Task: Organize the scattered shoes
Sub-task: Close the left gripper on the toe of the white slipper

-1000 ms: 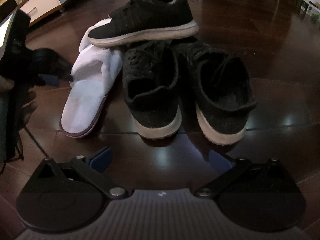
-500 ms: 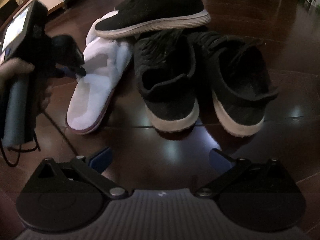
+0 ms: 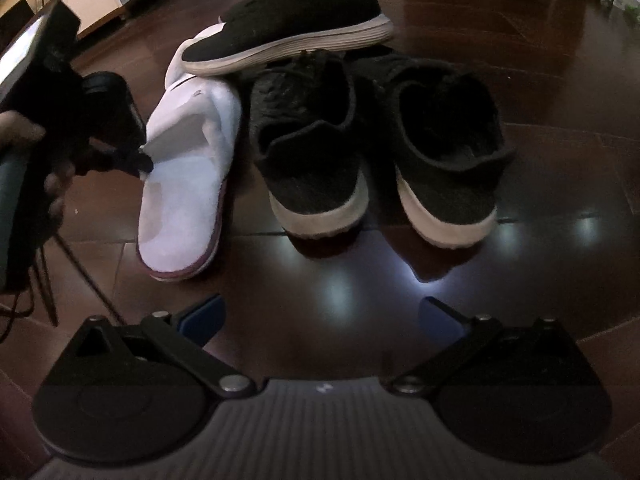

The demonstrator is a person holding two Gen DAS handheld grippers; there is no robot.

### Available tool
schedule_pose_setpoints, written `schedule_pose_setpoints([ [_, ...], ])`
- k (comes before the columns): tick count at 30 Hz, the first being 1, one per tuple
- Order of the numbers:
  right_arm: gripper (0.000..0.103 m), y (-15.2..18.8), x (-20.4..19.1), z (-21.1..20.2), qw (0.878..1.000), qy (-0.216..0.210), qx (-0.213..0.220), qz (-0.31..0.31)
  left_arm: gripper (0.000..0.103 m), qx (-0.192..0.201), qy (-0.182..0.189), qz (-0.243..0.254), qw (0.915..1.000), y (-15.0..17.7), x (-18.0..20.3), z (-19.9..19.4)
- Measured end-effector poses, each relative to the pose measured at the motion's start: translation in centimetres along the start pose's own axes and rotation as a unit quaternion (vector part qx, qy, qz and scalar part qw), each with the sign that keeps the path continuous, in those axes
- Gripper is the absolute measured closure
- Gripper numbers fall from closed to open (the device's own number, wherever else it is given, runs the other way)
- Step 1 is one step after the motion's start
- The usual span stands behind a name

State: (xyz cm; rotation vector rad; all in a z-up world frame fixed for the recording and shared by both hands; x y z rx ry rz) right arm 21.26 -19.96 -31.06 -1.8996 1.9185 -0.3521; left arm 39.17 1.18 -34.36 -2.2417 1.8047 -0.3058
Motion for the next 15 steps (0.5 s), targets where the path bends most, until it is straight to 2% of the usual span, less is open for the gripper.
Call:
schedule_pose_setpoints([
  [5, 0.0, 0.7, 0.9, -1.2, 1.0, 0.003, 0.006, 0.016, 0.097, -0.004, -0.007, 0.022, 0.9997, 1.9, 0.0, -1.2],
  [8, 0.0, 1.2, 1.4, -1.8, 1.0, 0.002, 0.009, 0.026, 0.097, -0.011, 0.004, 0.035, 0.9993, 3.4, -0.2, -2.1],
  [12, 0.0, 2.4, 1.8, -2.4, 0.999, 0.002, 0.01, 0.035, 0.097, -0.015, 0.01, 0.096, 0.9952, 6.2, 0.5, -2.8],
  [13, 0.0, 2.8, 2.0, -2.5, 0.999, 0.003, 0.008, 0.039, 0.096, 0.001, -0.005, 0.126, 0.992, 7.2, 0.8, -3.0],
  [15, 0.0, 3.5, 2.3, -2.7, 0.999, 0.005, 0.005, 0.046, 0.092, 0.027, -0.023, 0.154, 0.9875, 8.2, 1.3, -3.0],
])
Point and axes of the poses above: each gripper's, at about its wrist camera, not at the fingertips, and z roughly the way its jaws point, x to its right, y to its underside, the point moved 2 cm from there along z, roughly the way its jaws point, and after that the axes turned 7 degrees about -z, right-handed, at the moved point
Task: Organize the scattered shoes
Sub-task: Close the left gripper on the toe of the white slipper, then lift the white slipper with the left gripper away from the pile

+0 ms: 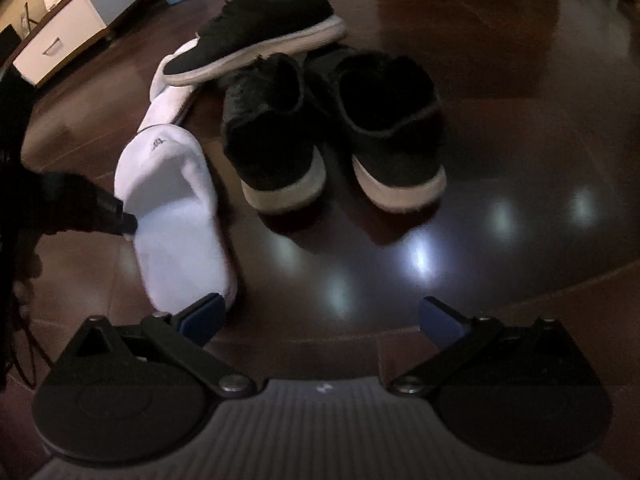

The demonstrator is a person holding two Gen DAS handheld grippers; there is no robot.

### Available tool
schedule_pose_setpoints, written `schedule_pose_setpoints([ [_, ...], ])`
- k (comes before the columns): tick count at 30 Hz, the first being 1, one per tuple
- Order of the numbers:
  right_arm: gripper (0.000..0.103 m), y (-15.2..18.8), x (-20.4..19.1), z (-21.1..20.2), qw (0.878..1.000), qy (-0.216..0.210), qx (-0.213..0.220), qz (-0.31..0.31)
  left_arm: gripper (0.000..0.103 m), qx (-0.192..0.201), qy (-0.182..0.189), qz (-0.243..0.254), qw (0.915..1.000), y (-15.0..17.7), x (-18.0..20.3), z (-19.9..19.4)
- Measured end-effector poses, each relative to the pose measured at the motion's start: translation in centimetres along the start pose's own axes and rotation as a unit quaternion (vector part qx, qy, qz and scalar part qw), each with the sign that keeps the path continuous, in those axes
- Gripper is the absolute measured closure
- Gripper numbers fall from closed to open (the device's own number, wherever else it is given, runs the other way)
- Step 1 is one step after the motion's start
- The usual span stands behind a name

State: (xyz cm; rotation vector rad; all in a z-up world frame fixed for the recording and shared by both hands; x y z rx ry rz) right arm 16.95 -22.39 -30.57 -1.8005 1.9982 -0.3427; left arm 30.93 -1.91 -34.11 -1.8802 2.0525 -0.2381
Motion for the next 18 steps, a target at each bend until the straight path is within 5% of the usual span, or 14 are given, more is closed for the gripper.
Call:
schedule_pose_setpoints([
  [5, 0.0, 1.1, 0.5, -0.6, 1.0, 0.004, -0.002, 0.003, 0.046, 0.041, -0.02, 0.026, 0.9986, 0.7, 1.0, 0.1],
  [6, 0.0, 1.3, 0.6, -0.6, 1.0, 0.004, -0.004, 0.001, 0.044, 0.048, -0.024, 0.024, 0.9983, 0.6, 1.2, 0.4],
  [13, 0.0, 1.2, 0.9, -0.2, 1.0, 0.002, -0.007, -0.005, 0.046, 0.046, -0.05, -0.022, 0.9974, -1.0, 0.0, 3.2],
  [16, 0.0, 1.0, 1.1, 0.0, 1.0, -0.001, -0.006, -0.005, 0.059, 0.028, -0.038, -0.064, 0.9968, -1.7, -1.5, 4.3],
  [18, 0.0, 1.0, 1.2, 0.2, 1.0, -0.003, -0.006, -0.004, 0.079, 0.008, -0.026, -0.091, 0.9955, -2.2, -2.0, 4.5],
])
Point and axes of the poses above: each gripper's, at about its wrist camera, not at the fingertips, and z roughly the way its jaws point, x to its right, y to its underside, the point moved 2 cm from there along z, roughly the way its jaws point, and after that the axes turned 7 degrees about -z, right-handed, at the moved point
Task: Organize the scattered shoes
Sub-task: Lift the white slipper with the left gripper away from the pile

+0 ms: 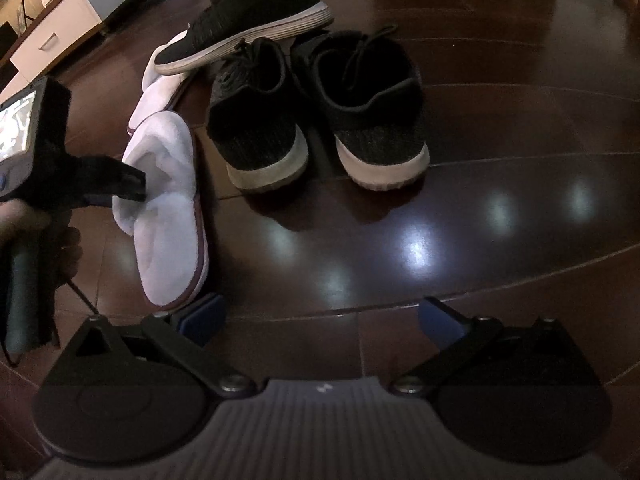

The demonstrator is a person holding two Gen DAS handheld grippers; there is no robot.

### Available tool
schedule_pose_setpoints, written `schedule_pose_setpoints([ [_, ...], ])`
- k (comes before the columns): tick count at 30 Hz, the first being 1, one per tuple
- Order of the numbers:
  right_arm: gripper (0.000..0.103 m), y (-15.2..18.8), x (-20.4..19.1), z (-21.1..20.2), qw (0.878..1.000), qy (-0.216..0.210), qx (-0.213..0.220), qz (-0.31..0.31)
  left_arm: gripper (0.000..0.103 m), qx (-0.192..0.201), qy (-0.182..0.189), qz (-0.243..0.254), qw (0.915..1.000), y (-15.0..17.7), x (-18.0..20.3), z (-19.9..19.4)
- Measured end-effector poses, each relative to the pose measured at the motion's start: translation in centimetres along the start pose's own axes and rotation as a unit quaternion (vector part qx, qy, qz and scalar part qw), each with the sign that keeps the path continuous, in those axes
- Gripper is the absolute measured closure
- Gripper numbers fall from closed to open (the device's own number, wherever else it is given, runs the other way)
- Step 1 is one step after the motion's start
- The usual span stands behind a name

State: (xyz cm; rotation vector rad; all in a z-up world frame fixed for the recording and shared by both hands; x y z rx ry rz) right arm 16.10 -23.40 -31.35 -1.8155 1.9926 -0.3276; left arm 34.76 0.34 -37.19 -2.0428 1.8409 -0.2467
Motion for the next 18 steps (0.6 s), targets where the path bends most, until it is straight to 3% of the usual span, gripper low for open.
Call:
schedule_pose_setpoints([
  [2, 0.0, 0.0, 0.0, 0.2, 1.0, -0.001, -0.001, -0.001, 0.088, -0.022, 0.005, -0.022, 0.9995, -0.6, -0.3, 0.1],
  [6, 0.0, 0.1, 0.1, 0.0, 1.0, -0.002, 0.0, 0.0, 0.09, -0.041, 0.01, -0.038, 0.9984, -1.1, -0.7, -0.5],
  [18, 0.0, 1.2, 1.8, -3.0, 0.999, -0.011, 0.023, 0.046, 0.091, -0.045, 0.015, 0.001, 0.9989, 1.5, -0.5, -5.6],
])
Point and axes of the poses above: each gripper's, at about its wrist camera, not at the fingertips, and z roughly the way its jaws point, x to its right, y to its underside, the point moved 2 cm from there along z, roughly the way its jaws point, and after that the axes turned 7 degrees about -z, right-handed, at the moved point
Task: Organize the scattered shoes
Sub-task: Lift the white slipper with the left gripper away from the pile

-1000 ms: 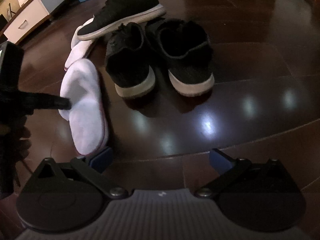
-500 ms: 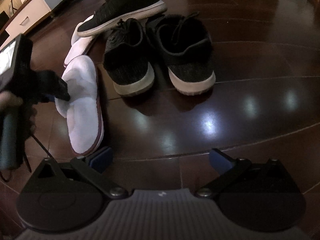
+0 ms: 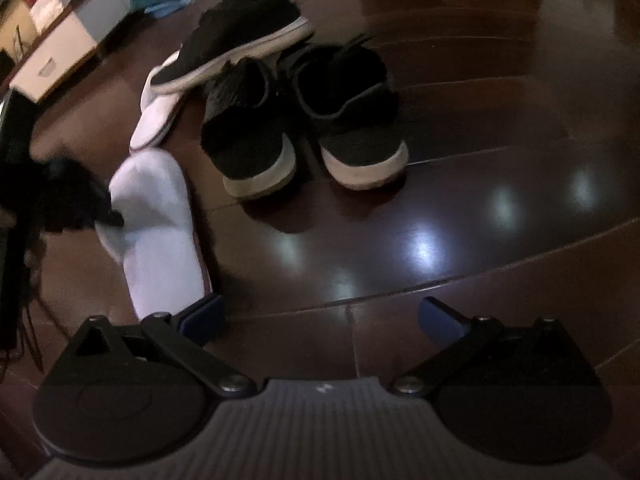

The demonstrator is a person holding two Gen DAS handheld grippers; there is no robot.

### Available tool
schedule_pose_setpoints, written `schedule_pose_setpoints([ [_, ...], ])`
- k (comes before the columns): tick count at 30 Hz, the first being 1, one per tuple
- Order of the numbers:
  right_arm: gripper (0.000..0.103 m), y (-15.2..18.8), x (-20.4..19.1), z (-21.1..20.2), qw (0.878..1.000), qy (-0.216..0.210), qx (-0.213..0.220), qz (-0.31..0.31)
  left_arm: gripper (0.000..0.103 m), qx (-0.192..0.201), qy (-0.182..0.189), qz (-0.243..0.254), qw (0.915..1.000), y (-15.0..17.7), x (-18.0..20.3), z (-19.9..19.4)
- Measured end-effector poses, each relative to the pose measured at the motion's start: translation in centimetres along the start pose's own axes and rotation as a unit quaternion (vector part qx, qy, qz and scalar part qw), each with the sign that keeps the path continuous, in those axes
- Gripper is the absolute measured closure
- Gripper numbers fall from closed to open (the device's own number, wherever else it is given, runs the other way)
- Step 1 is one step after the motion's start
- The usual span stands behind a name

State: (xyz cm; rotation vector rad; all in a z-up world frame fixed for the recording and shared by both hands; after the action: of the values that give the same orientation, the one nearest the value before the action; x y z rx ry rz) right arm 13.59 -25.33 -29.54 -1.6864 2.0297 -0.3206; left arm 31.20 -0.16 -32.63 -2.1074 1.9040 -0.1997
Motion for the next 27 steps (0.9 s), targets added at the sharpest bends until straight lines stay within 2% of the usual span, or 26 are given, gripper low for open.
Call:
schedule_pose_setpoints([
  [5, 0.0, 0.2, 1.5, -1.5, 0.999, -0.01, 0.014, 0.041, 0.091, 0.0, 0.006, 0.036, 0.9993, 2.3, 2.2, -2.8],
  [8, 0.0, 0.4, 3.1, -2.5, 0.997, -0.01, 0.025, 0.07, 0.091, 0.001, 0.027, 0.06, 0.9978, 4.5, 5.0, -5.1],
  [15, 0.0, 2.0, 8.2, -6.6, 0.992, 0.024, 0.028, 0.122, 0.091, -0.014, 0.075, 0.059, 0.9953, 10.7, 8.0, -9.1],
  [19, 0.0, 3.9, 9.1, -9.9, 0.991, 0.04, 0.035, 0.121, 0.091, -0.022, 0.096, 0.044, 0.9942, 15.3, 8.1, -10.8],
  [21, 0.0, 5.3, 9.2, -11.8, 0.991, 0.047, 0.042, 0.118, 0.091, -0.03, 0.11, 0.023, 0.9932, 19.7, 7.7, -12.1],
  [25, 0.0, 8.7, 9.2, -16.0, 0.988, 0.052, 0.055, 0.136, 0.091, -0.047, 0.117, 0.011, 0.992, 26.6, 7.2, -14.2],
  [27, 0.0, 11.5, 9.4, -19.4, 0.981, 0.056, 0.06, 0.174, 0.091, -0.07, 0.11, 0.02, 0.9913, 30.7, 7.1, -15.1],
])
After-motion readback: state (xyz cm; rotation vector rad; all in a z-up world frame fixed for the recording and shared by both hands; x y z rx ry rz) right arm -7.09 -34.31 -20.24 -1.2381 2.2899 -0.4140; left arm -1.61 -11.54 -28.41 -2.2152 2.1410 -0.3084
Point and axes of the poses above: each gripper's, at about its wrist camera, not at the fingertips, and z roughly the way its jaws point, x to its right, y to its underside, the point moved 2 cm from there along z, roughly the way its jaws point, and after that the axes turned 7 degrees about -z, right-handed, at the moved point
